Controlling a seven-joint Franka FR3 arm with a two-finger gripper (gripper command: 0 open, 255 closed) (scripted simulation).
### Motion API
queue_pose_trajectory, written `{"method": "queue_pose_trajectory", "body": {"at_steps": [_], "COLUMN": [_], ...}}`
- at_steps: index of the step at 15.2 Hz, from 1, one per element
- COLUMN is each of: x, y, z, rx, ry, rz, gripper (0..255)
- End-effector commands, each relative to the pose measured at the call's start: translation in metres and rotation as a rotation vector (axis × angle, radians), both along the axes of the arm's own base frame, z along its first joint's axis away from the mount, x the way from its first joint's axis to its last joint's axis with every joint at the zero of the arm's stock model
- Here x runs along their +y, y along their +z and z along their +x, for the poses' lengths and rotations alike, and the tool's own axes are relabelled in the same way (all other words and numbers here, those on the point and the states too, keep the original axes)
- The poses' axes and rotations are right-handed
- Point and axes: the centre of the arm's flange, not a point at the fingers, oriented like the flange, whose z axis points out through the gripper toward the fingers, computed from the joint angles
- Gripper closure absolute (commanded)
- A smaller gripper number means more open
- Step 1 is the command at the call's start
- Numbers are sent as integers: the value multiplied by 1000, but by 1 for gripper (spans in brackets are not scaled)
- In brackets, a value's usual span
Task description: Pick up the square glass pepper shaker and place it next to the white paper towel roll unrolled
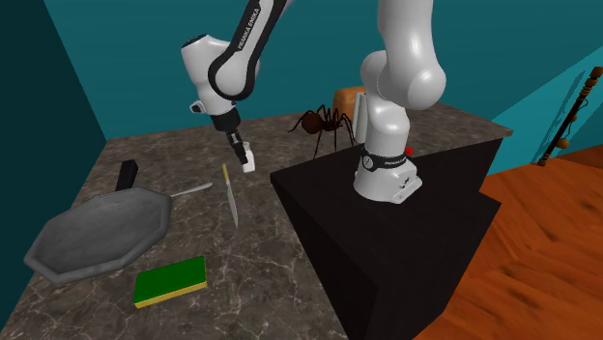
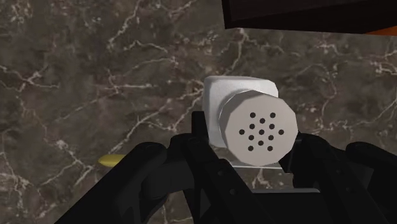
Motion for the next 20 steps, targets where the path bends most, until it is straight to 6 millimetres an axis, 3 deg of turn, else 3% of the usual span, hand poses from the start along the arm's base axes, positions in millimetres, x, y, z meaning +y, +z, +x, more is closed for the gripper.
{"method": "queue_pose_trajectory", "body": {"at_steps": [1,20], "x": [1,1], "y": [11,111], "z": [0,0], "rx": [1,1], "ry": [0,0], "rz": [0,0], "gripper": [255,255]}}
